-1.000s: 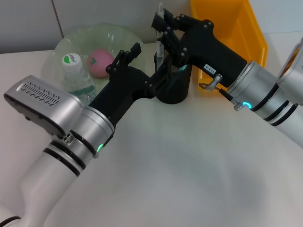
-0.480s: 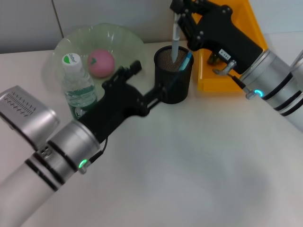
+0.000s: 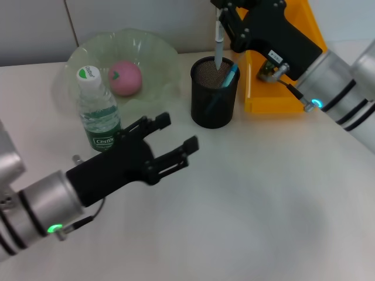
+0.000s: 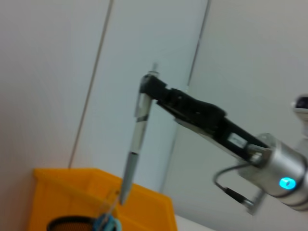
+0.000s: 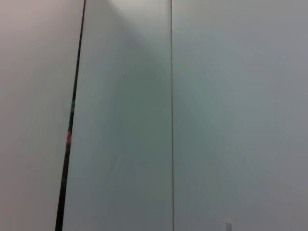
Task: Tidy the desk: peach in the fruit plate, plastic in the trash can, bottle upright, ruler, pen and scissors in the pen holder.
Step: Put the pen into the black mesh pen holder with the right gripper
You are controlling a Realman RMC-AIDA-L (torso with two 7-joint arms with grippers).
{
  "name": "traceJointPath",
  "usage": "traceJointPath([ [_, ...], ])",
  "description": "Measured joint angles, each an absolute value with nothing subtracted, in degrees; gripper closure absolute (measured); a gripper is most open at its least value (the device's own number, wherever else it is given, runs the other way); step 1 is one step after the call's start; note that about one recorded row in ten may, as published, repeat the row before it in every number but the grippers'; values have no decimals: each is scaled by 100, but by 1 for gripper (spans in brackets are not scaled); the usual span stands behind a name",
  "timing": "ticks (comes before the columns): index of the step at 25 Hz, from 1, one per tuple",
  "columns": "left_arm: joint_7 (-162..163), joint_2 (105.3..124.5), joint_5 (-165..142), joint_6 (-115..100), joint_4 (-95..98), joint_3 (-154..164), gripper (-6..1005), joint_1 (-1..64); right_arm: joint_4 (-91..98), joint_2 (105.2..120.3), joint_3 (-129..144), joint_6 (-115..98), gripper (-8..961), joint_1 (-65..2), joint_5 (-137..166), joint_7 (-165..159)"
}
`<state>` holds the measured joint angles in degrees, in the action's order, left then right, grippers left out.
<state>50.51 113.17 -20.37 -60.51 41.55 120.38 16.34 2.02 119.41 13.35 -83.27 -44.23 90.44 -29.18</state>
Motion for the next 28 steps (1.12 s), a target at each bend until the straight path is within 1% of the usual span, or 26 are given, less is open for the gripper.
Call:
traceJointPath([
  [1, 5553, 11261, -2709, -6406, 4016, 11598, 198, 1633, 202, 11943, 1335, -8250, 813, -4451, 9044, -2918],
  [7, 6002, 11251, -3386, -6757, 3848, 11081, 198, 1648, 185, 11965, 1336, -8028, 808, -4534, 9027, -2884],
  [8, 6694, 11223, -4623, -7335, 3809, 10259, 198, 1648, 180, 11966, 1336, -7894, 807, -4569, 8987, -2883],
  [11, 6953, 11225, -5075, -7449, 3850, 10035, 199, 1658, 177, 11968, 1336, -7728, 804, -4601, 8960, -2877],
  [19, 8123, 11304, -7037, -7575, 4217, 9100, 199, 1821, 179, 11971, 1336, -7491, 797, -4672, 8901, -2802],
  [22, 8159, 11354, -7234, -7789, 4249, 8692, 199, 1780, 168, 11971, 1336, -7350, 794, -4727, 8899, -2799],
  [28, 8118, 11384, -7261, -8027, 4240, 8349, 199, 1754, 5, 11978, 1336, -6954, 788, -4883, 8895, -2795],
])
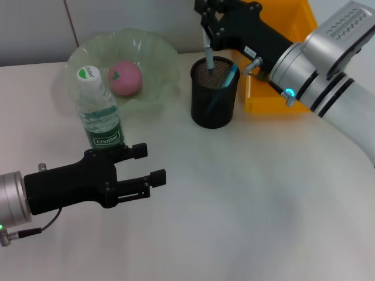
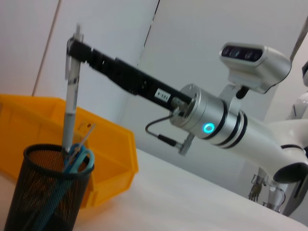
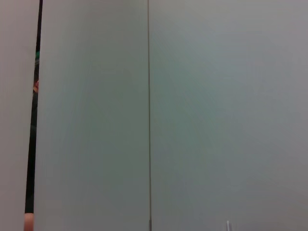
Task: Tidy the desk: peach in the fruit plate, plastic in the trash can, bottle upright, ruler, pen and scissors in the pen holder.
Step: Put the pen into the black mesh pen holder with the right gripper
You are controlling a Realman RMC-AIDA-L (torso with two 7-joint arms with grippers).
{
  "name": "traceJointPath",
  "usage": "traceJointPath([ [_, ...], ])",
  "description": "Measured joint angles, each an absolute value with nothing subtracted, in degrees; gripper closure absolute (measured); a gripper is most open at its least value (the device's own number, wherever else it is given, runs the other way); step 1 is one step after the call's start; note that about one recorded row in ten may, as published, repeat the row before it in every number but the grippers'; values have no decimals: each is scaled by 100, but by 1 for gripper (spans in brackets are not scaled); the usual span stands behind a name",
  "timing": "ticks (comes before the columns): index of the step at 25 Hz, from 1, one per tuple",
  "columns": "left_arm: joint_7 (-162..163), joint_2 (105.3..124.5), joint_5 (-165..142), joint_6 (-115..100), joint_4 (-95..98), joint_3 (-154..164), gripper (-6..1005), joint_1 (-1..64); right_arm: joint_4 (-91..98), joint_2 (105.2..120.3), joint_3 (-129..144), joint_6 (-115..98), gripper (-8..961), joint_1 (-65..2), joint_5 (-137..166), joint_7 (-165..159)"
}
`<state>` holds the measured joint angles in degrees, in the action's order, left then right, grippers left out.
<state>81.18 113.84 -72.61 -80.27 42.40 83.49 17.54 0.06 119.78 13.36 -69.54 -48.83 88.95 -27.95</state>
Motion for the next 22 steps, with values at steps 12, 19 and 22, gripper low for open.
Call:
traceJointPath([
  [12, 8087, 11369, -7281, -8148, 4259, 8179, 199, 1747, -168, 11988, 1266, -6601, 777, -4850, 8894, -2786],
  [19, 8023, 11384, -7285, -8355, 4262, 8001, 199, 1732, -270, 11988, 1265, -6496, 771, -4842, 8894, -2819],
  [22, 8023, 11383, -7287, -8465, 4282, 7887, 199, 1699, -297, 11988, 1266, -6438, 768, -4842, 8894, -2808],
])
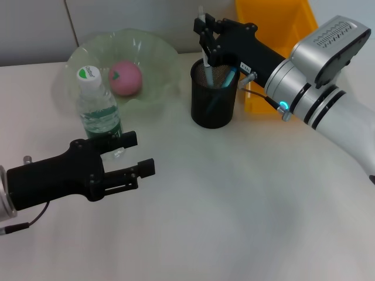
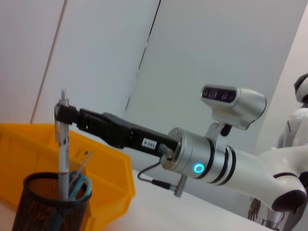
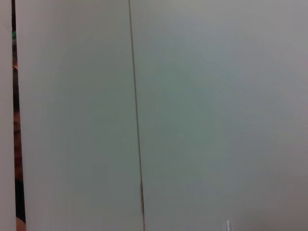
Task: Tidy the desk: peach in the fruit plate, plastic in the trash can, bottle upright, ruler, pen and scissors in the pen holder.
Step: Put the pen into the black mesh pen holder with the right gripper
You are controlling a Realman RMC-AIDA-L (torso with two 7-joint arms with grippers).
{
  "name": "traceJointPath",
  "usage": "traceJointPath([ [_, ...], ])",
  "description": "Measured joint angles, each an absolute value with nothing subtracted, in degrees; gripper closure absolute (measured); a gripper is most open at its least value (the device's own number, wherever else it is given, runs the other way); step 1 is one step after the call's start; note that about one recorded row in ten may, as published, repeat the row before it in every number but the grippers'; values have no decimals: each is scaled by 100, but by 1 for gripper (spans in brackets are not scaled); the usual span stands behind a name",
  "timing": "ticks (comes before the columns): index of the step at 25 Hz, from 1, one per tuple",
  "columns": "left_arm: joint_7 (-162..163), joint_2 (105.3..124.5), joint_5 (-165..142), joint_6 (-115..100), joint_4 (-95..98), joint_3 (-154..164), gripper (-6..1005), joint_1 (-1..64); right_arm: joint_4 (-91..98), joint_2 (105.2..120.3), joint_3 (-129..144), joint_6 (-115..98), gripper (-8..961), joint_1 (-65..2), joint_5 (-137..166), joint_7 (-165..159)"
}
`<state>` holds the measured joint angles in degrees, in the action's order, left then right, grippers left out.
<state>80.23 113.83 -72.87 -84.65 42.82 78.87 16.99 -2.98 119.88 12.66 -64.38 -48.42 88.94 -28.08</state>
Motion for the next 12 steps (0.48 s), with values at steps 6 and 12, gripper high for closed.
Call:
traceJointPath([
  [6, 8024, 11382, -7341, -8555, 4298, 7811, 199, 1654, -308, 11988, 1266, -6300, 762, -4840, 8894, -2853],
  [12, 8024, 11381, -7430, -8561, 4298, 7758, 199, 1652, -312, 11973, 1270, -6196, 757, -4829, 8901, -3170],
])
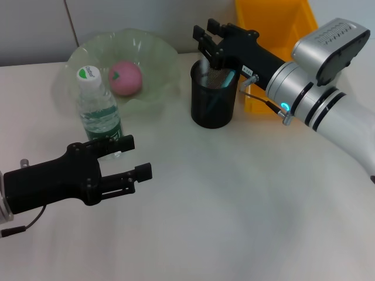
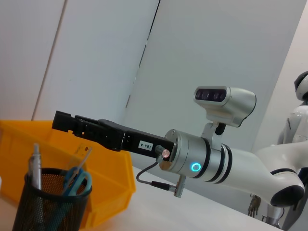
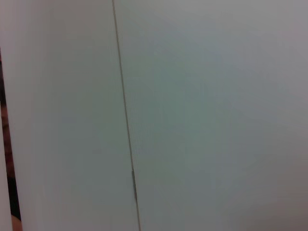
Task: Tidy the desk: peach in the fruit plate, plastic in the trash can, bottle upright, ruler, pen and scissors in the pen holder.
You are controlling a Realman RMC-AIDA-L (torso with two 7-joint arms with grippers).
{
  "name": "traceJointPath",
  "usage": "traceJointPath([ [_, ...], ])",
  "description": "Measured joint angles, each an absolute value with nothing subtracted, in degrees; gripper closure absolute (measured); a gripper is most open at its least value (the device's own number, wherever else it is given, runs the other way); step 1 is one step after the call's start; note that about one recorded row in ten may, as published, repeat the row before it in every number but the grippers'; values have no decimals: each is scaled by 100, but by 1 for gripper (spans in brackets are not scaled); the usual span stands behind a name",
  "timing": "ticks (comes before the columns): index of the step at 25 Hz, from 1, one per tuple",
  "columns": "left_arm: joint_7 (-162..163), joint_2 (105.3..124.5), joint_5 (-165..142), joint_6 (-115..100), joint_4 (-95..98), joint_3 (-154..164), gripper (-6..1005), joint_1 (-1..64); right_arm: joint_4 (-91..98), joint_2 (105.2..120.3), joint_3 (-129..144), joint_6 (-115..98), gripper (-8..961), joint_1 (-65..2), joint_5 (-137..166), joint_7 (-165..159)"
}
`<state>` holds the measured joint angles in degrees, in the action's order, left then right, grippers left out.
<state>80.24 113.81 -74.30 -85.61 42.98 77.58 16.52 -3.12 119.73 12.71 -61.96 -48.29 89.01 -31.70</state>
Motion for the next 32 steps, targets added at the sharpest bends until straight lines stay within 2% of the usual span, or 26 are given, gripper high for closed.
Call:
traceJointPath([
  [2, 8024, 11371, -7431, -8566, 4298, 7758, 199, 1652, -308, 11969, 1270, -6200, 755, -4813, 8901, -3230],
  [7, 8024, 11348, -7430, -8570, 4298, 7754, 199, 1647, -308, 11961, 1270, -6250, 540, -4782, 8901, -3239],
  [13, 7989, 11334, -7431, -8579, 4288, 7735, 199, 1643, -109, 11941, 1235, -7036, 329, -4546, 8894, -3857],
  [18, 7970, 11329, -7489, -8590, 4278, 7644, 199, 1643, 792, 11912, 1592, -7988, 214, -4050, 9142, -5606],
  [24, 7968, 11350, -7661, -8627, 4255, 7474, 199, 1653, 2212, 11880, 2558, -8796, 195, -3340, 9193, -7552],
  [25, 7967, 11361, -7699, -8630, 4257, 7431, 199, 1658, 2393, 11855, 2735, -8894, 195, -3232, 9194, -7738],
  [26, 7966, 11372, -7733, -8632, 4254, 7391, 199, 1684, 2687, 11742, 3183, -9119, 195, -3052, 9196, -7977],
  [27, 7965, 11372, -7737, -8633, 4252, 7388, 199, 1687, 2687, 11742, 3183, -9119, 195, -3052, 9196, -7977],
  [28, 7965, 11371, -7740, -8633, 4252, 7383, 199, 1691, 2772, 11681, 3383, -9203, 195, -2987, 9203, -8048],
  [32, 7902, 11369, -7743, -8621, 4245, 7364, 199, 1710, 2855, 11373, 3946, -9443, 195, -2844, 9432, -8223],
])
